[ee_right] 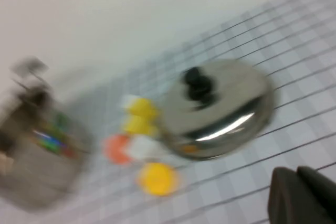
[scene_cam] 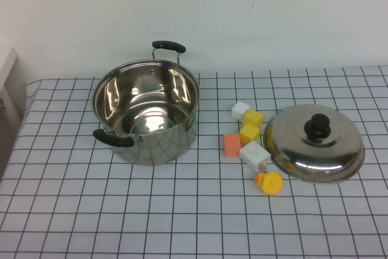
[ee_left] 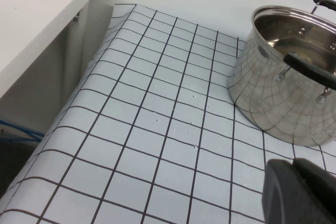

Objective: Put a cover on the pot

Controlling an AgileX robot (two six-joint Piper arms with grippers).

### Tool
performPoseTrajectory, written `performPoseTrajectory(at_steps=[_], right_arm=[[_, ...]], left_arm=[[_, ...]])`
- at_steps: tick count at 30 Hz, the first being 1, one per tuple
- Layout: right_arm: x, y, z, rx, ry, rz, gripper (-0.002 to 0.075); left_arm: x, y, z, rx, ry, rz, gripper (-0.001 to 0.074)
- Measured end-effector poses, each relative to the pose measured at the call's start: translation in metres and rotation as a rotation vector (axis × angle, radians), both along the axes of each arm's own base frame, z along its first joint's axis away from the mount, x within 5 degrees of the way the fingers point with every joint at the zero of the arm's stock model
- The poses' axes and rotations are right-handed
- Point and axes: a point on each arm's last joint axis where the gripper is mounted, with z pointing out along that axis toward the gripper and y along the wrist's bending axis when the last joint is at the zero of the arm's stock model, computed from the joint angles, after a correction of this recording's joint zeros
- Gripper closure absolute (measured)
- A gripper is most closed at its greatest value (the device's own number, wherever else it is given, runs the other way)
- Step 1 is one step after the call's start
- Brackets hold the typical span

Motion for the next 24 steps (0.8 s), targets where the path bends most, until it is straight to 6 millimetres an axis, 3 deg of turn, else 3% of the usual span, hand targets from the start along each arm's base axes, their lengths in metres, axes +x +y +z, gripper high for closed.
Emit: performPoseTrajectory(at_steps=[3,7,17,24], right_arm=[[0.000,0.007,0.003,0.317,-0.005,-0.010,0.0728],[0.000,0.009,0.004,0.403,-0.011,-0.008,0.0728],[-0.001,0.012,0.012,0.237,-0.048,0.072,0.0728],[-0.001,0.015,0.083,-0.173,-0.211,0.206,0.0728]], left_arm=[[0.000,0.000,0.000,0.000,0.000,0.000,0.0738],[0.000,0.000,0.000,0.000,0.000,0.000,0.0738],[0.000,0.000,0.000,0.000,0.000,0.000,0.0738],[0.000,0.000,0.000,0.000,0.000,0.000,0.0738]])
